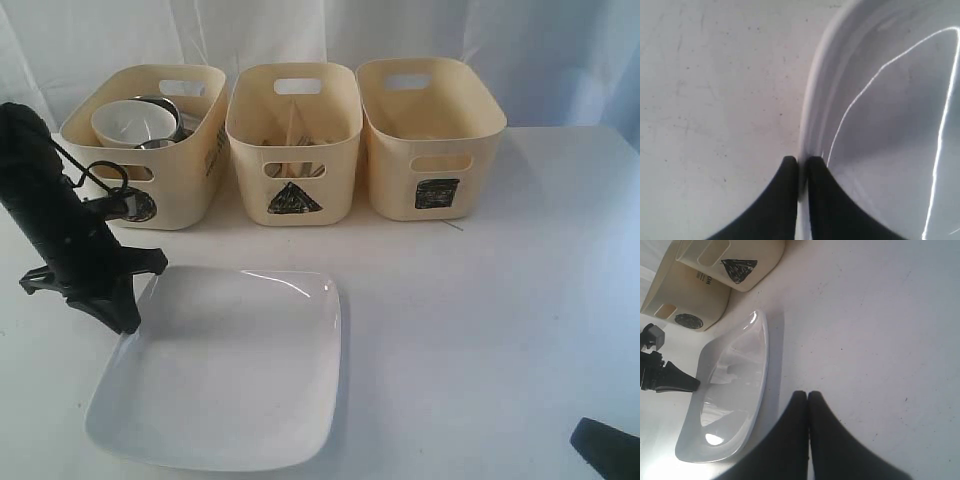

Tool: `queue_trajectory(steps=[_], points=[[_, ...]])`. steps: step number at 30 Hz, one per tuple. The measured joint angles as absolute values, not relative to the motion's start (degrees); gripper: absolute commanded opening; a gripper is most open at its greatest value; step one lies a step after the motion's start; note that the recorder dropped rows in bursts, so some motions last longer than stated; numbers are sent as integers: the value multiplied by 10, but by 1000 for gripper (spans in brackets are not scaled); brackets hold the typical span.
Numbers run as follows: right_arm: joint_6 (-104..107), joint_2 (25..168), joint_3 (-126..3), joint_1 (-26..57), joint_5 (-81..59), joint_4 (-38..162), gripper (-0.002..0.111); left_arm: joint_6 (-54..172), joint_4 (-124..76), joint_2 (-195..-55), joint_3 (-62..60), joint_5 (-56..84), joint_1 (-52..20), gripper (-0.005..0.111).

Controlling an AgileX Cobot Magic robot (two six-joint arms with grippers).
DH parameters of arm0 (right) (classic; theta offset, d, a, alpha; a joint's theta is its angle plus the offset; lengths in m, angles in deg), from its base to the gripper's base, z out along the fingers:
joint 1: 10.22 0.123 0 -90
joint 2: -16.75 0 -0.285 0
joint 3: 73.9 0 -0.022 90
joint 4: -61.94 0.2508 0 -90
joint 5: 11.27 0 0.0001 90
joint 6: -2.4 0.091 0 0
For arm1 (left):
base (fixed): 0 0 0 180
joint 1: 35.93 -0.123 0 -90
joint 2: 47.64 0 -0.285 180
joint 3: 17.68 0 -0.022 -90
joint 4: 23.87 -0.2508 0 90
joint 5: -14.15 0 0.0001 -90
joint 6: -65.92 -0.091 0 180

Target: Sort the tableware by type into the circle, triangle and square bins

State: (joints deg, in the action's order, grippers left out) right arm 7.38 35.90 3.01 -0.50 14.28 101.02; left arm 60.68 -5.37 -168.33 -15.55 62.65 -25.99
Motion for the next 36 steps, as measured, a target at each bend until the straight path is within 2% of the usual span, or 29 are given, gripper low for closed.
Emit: queue_trajectory(steps=[36], points=[[74,359,30,-5,143,1010,0,592,-54,-1683,-155,622,-259,0]])
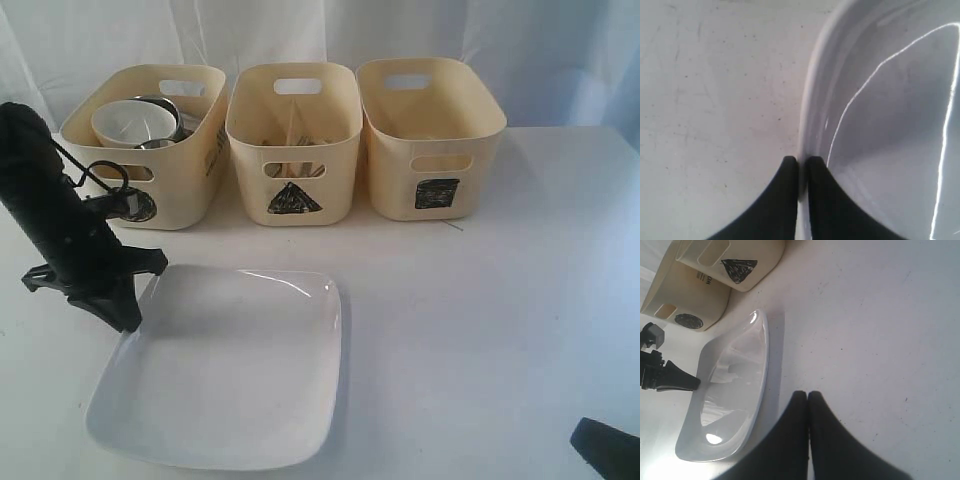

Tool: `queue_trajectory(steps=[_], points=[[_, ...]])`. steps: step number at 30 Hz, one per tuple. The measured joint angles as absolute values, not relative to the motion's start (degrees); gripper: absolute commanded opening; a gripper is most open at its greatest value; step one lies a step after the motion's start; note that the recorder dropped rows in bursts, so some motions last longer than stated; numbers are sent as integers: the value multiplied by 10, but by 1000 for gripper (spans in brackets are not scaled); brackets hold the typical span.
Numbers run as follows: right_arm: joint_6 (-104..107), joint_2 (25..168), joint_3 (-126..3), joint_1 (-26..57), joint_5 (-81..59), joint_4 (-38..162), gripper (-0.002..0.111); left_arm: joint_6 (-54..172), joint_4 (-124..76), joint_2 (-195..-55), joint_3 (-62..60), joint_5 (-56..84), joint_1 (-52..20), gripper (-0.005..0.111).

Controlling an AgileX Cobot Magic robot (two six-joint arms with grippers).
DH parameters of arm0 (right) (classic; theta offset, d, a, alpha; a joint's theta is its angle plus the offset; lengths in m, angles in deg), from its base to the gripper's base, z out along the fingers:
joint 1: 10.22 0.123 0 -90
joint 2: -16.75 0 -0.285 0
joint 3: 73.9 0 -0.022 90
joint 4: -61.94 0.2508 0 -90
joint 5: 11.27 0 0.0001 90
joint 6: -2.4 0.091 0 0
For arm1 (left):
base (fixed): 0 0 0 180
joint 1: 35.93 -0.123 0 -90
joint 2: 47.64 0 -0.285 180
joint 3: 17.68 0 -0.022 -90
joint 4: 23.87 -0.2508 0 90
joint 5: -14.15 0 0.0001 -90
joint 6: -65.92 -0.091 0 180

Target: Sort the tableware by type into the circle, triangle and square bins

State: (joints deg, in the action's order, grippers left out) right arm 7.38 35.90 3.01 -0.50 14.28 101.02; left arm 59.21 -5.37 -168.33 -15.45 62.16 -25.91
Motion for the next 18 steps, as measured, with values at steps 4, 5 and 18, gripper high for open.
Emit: queue_trajectory(steps=[4,5,18], points=[[74,359,30,-5,143,1010,0,592,-54,-1683,-155,622,-259,0],[74,359,30,-5,143,1010,0,592,-54,-1683,-155,622,-259,0],[74,359,30,-5,143,1010,0,586,-54,-1683,-155,621,-259,0]])
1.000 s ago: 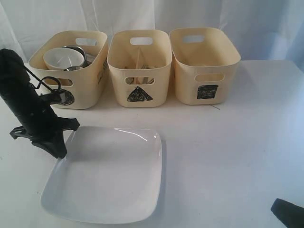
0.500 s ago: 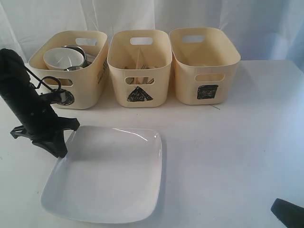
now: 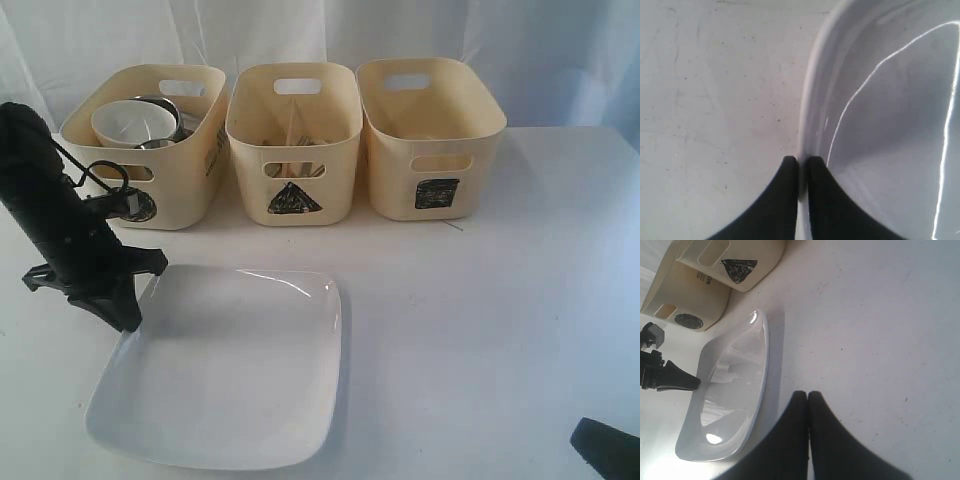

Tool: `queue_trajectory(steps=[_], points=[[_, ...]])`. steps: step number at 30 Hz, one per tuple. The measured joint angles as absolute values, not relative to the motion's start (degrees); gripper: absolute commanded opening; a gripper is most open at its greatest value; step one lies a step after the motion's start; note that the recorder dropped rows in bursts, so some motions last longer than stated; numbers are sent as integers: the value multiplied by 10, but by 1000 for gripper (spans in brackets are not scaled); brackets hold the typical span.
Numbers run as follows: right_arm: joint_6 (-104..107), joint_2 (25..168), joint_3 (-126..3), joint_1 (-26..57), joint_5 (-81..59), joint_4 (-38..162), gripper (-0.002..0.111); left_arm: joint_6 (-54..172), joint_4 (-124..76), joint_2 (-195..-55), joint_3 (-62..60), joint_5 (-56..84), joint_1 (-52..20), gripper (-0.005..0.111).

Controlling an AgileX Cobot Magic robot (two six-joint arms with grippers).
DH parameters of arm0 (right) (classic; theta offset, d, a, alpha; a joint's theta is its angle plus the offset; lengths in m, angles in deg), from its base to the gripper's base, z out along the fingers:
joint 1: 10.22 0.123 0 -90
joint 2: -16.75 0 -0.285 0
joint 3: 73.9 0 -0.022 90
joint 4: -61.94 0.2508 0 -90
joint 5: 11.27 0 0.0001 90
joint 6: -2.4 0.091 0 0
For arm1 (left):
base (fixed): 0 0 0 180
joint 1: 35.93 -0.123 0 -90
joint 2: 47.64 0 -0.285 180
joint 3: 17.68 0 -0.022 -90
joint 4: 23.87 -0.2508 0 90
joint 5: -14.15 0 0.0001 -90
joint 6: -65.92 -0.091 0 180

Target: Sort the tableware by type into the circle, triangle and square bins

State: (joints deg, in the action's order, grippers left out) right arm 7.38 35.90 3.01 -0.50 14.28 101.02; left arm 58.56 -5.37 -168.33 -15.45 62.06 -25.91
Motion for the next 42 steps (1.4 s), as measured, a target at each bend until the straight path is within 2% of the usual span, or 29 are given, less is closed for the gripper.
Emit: queue_trajectory(steps=[21,42], points=[[74,359,30,-5,143,1010,0,583,-53,-1682,-155,619,-259,0],[133,359,30,-5,41,1111,0,582,-53,-1682,-155,614,-259,0]])
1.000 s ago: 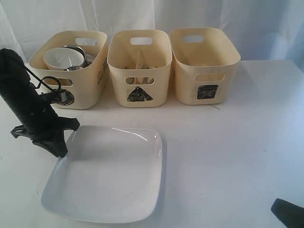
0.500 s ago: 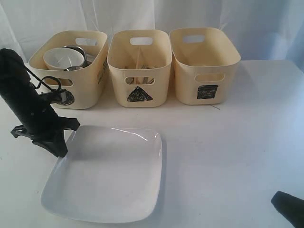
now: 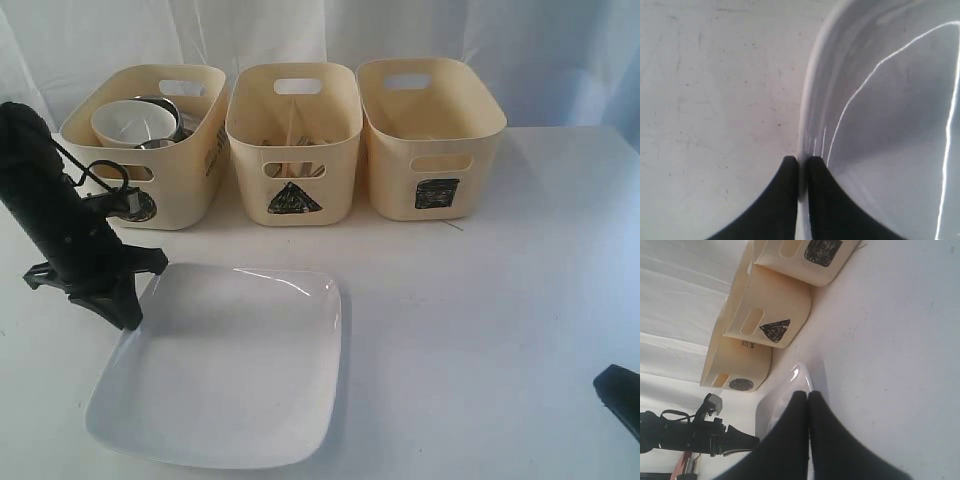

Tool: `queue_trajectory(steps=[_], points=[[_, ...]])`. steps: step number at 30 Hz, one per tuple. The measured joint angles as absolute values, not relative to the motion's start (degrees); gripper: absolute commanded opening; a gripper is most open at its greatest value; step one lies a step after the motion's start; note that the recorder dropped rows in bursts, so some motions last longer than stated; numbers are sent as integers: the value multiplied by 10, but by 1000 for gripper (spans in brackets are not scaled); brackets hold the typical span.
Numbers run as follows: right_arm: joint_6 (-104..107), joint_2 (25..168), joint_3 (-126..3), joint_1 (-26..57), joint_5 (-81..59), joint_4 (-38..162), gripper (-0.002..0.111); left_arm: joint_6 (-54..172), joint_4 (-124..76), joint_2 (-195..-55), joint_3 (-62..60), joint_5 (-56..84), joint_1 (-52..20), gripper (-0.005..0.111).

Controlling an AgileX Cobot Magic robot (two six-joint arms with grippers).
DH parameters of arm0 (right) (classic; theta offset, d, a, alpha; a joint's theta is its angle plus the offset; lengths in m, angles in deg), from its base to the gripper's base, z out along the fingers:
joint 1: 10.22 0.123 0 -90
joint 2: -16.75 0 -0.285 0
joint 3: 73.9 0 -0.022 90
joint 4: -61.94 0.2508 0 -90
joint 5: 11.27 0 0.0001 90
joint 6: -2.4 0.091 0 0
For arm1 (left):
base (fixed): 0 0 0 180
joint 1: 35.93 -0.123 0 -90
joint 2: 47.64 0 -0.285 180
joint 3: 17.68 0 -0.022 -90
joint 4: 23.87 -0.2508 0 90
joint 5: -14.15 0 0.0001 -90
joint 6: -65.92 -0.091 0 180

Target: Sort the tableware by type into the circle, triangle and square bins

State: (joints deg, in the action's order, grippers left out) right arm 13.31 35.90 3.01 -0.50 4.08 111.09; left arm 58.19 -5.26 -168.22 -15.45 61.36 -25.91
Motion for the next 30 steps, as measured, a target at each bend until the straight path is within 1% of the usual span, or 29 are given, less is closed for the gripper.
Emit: queue_trajectory(steps=[5,12,30], points=[[138,359,30,-5,30,1111,0,582,-53,-1682,-155,612,-259,0],[157,359,30,-5,-21,1114,0,582,-52,-1682,-155,612,-259,0],[155,359,30,-5,-56,1113,0,582,-52,-1681,-155,606,-259,0]])
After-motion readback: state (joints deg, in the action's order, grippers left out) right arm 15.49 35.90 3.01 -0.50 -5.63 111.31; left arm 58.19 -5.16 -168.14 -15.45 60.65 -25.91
